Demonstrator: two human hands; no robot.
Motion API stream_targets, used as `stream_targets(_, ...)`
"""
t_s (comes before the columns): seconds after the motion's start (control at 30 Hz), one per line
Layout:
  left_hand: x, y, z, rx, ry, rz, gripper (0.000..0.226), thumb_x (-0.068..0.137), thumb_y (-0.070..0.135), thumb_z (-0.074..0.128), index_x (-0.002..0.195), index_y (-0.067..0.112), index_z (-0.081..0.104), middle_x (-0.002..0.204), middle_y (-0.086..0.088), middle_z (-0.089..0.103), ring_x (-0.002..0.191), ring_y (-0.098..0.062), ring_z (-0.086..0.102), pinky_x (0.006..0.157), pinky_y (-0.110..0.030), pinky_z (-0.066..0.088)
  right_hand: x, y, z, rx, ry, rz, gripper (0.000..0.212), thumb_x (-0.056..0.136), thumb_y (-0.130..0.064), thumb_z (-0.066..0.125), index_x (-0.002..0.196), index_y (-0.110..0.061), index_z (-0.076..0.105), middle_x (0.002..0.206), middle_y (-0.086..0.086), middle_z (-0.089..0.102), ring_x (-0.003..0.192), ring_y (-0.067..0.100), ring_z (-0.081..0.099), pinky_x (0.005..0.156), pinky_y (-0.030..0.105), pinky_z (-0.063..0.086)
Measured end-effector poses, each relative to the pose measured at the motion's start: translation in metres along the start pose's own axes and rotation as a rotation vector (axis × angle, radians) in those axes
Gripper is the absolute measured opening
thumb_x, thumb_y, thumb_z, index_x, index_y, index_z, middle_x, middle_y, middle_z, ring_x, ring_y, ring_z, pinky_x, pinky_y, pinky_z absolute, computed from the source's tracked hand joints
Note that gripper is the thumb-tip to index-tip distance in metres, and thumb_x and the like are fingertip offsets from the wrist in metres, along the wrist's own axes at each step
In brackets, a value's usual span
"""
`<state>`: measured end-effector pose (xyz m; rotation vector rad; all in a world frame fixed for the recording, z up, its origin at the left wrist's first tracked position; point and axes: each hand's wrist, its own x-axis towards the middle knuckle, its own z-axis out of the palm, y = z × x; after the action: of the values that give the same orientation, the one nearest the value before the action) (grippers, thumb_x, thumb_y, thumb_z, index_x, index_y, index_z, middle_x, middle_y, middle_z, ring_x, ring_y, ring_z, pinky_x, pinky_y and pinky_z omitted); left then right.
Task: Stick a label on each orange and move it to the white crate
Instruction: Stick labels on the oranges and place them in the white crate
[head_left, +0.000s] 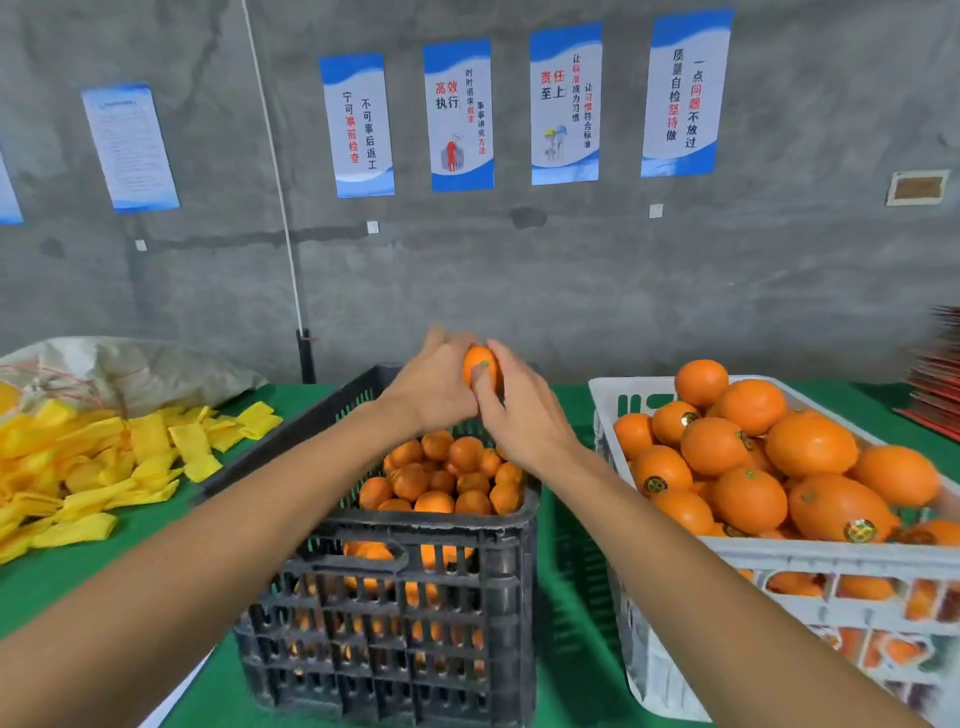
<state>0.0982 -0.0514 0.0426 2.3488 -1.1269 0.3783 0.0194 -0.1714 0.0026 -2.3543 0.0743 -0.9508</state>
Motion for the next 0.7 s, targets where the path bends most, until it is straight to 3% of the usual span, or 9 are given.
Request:
stream_targets(0.1, -0.040, 0.034, -0.002, -0.082, 0.199, 0.134, 0.059, 0.085, 0.017, 0.073, 0.140, 0.022, 0.052, 0.127, -0.006, 0.056, 0.119, -0.023, 0.053, 0.103, -0.036, 0.045, -0.036, -0.006, -0.028, 0.097, 0.117, -0.151, 0.052, 0.105, -0.044, 0.048, 0.153, -0.028, 0.035, 0.148, -0.004, 0.049, 0.129, 0.011, 0.050, 0.103, 0.027, 0.044)
stream_targets(0.17, -0.069, 0.059, 0.007, -0.065, 0.323, 0.249, 0.068, 0.084, 0.015, 0.077, 0.146, 0.019, 0.050, 0.136, -0.002, 0.059, 0.122, -0.022, 0.054, 0.106, -0.033, 0.043, -0.070, -0.009, -0.049, 0.133, 0.210, -0.233, 0.056, 0.104, -0.037, 0.055, 0.154, -0.020, 0.036, 0.149, -0.003, 0.047, 0.132, 0.006, 0.048, 0.104, 0.018, 0.040)
stream_targets(0.27, -0.110, 0.089, 0.030, -0.132, 0.410, 0.413, 0.071, 0.083, 0.015, 0.081, 0.147, 0.011, 0.050, 0.141, -0.002, 0.058, 0.124, -0.023, 0.054, 0.107, -0.031, 0.041, -0.124, -0.005, -0.066, 0.152, 0.367, -0.311, 0.058, 0.100, -0.030, 0.064, 0.150, -0.008, 0.042, 0.148, 0.004, 0.048, 0.138, 0.013, 0.047, 0.109, 0.025, 0.042)
stream_targets(0.37, -0.144, 0.099, 0.060, -0.178, 0.430, 0.551, 0.068, 0.085, 0.012, 0.081, 0.145, 0.004, 0.051, 0.143, -0.009, 0.055, 0.129, -0.027, 0.055, 0.110, -0.035, 0.042, -0.175, 0.013, -0.070, 0.086, 0.430, -0.373, 0.061, 0.098, -0.034, 0.069, 0.145, -0.002, 0.047, 0.149, 0.007, 0.049, 0.140, 0.021, 0.047, 0.112, 0.031, 0.041)
stream_targets(0.5, -0.192, 0.090, 0.115, -0.159, 0.339, 0.560, 0.071, 0.084, 0.014, 0.083, 0.147, 0.007, 0.049, 0.146, -0.011, 0.054, 0.132, -0.029, 0.055, 0.108, -0.039, 0.048, -0.239, 0.043, -0.060, 0.003, 0.302, -0.342, 0.068, 0.094, -0.043, 0.073, 0.147, -0.008, 0.046, 0.151, 0.004, 0.048, 0.140, 0.018, 0.047, 0.112, 0.030, 0.042)
stream_targets(0.6, -0.233, 0.081, 0.162, -0.254, 0.083, 0.322, 0.072, 0.088, 0.022, 0.082, 0.149, 0.012, 0.046, 0.146, -0.005, 0.051, 0.133, -0.024, 0.051, 0.105, -0.043, 0.050, -0.282, 0.066, -0.050, 0.025, 0.039, -0.131, 0.070, 0.089, -0.055, 0.072, 0.146, -0.021, 0.049, 0.148, -0.007, 0.051, 0.133, 0.007, 0.051, 0.106, 0.029, 0.048)
stream_targets(0.7, -0.267, 0.070, 0.205, -0.250, -0.143, 0.188, 0.069, 0.095, 0.032, 0.072, 0.153, 0.015, 0.040, 0.146, -0.002, 0.046, 0.131, -0.021, 0.048, 0.103, -0.044, 0.049, -0.308, 0.092, -0.048, -0.121, -0.214, 0.060, 0.072, 0.080, -0.071, 0.068, 0.140, -0.031, 0.057, 0.136, -0.017, 0.060, 0.118, 0.001, 0.057, 0.098, 0.031, 0.052)
